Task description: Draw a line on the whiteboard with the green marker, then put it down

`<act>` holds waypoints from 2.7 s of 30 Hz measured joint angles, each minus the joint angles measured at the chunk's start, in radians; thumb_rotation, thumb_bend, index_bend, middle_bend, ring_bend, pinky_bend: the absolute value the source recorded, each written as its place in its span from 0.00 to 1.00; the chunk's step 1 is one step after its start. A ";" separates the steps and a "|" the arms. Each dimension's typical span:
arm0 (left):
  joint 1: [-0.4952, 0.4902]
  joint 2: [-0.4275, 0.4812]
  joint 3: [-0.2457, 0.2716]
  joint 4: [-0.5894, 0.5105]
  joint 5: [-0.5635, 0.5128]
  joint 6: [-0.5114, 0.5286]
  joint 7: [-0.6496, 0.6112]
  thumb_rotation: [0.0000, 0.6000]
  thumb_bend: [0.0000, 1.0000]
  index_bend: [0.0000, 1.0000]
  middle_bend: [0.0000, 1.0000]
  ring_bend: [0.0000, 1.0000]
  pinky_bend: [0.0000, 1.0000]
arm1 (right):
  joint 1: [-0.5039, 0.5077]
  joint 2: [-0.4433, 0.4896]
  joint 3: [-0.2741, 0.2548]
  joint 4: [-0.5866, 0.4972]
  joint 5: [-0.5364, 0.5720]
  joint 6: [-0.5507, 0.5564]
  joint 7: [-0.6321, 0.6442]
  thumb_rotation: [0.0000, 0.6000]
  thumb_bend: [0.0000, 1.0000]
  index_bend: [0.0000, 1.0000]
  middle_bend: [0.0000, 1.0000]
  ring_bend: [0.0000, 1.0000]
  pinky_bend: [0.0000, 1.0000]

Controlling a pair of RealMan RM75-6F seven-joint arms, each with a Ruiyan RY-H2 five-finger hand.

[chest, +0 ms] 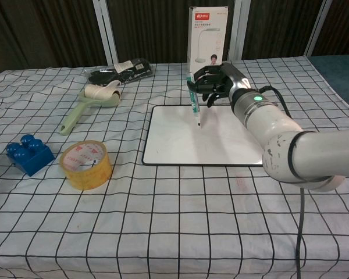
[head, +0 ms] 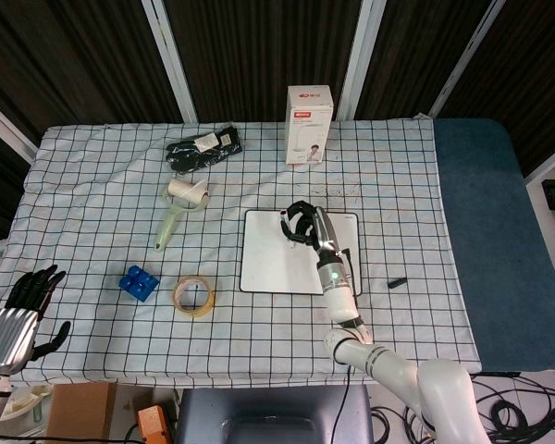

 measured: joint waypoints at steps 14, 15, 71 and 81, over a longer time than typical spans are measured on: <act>-0.002 -0.004 0.007 -0.006 0.011 -0.004 0.018 1.00 0.40 0.00 0.00 0.00 0.00 | -0.052 0.016 -0.058 0.016 -0.040 -0.001 0.004 1.00 0.39 1.00 0.76 0.67 0.70; -0.001 -0.004 0.007 -0.006 0.013 -0.003 0.019 1.00 0.40 0.00 0.00 0.00 0.00 | -0.059 0.020 -0.063 0.011 -0.043 0.001 0.005 1.00 0.39 1.00 0.76 0.67 0.71; -0.022 0.002 0.009 0.000 0.011 -0.033 0.001 1.00 0.40 0.00 0.00 0.00 0.00 | -0.077 -0.019 -0.097 0.087 -0.117 0.052 0.068 1.00 0.39 1.00 0.77 0.68 0.73; -0.021 0.004 0.011 0.000 0.013 -0.029 -0.006 1.00 0.40 0.00 0.00 0.00 0.00 | -0.052 -0.051 -0.099 0.144 -0.119 0.036 0.091 1.00 0.39 1.00 0.77 0.68 0.73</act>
